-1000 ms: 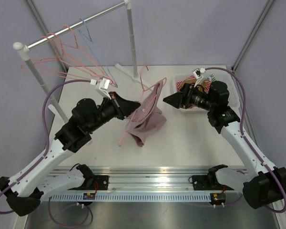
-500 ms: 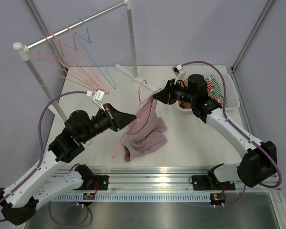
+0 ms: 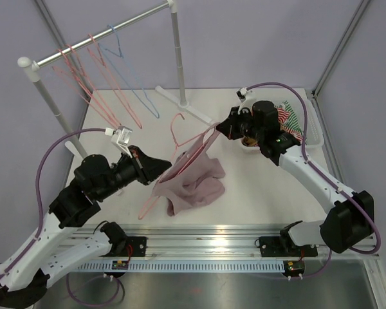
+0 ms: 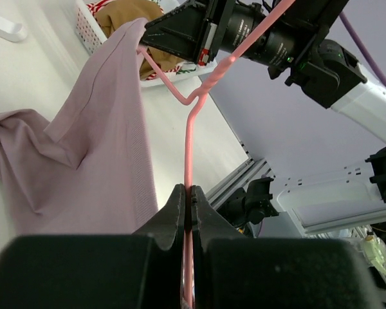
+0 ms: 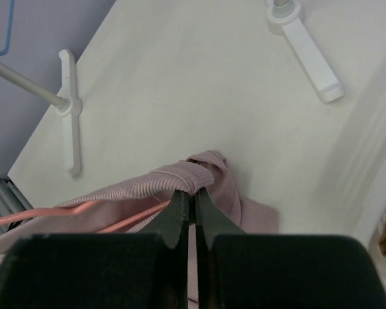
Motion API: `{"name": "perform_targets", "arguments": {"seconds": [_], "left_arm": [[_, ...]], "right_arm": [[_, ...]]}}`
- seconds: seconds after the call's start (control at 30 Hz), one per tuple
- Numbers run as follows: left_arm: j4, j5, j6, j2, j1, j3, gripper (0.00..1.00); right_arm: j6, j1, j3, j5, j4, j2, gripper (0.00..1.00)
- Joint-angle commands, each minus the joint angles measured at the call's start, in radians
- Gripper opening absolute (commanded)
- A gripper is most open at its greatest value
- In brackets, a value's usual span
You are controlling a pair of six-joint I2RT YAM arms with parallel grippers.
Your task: Remove the tank top from the hanger
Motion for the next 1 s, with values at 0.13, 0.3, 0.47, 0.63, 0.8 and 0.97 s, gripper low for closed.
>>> {"name": "perform_targets", "arguments": {"seconds": [0.13, 0.3, 0.47, 0.63, 0.8, 0.97], "left_arm": [[0.004, 0.106, 0.062, -0.057, -0.005, 0.058, 0.00], [0.043, 0.155, 0.068, -0.063, -0.005, 0.072, 0.00], [0.137, 0.096, 0.108, 0.004, -0.005, 0.105, 0.00], [0.324, 0.043, 0.163, 0.133, -0.005, 0.145, 0.00], [0.695, 0.039, 0.215, 0.265, -0.011, 0.180, 0.00], [0.926, -0.068, 0.344, 0.447, -0.035, 0.335, 0.00]], "right_arm": [[-0.006, -0.097, 0.107, 0.075, -0.034, 0.075, 0.00], [0.008, -0.113, 0.112, -0.002, -0.041, 0.117, 0.00], [0.137, -0.113, 0.008, -0.286, 0.087, 0.002, 0.00], [0.229, -0.093, -0.066, -0.505, 0.184, -0.110, 0.00], [0.159, -0.006, -0.058, -0.499, 0.033, -0.197, 0.00], [0.057, 0.120, -0.077, -0.240, -0.166, -0.254, 0.00]]}}
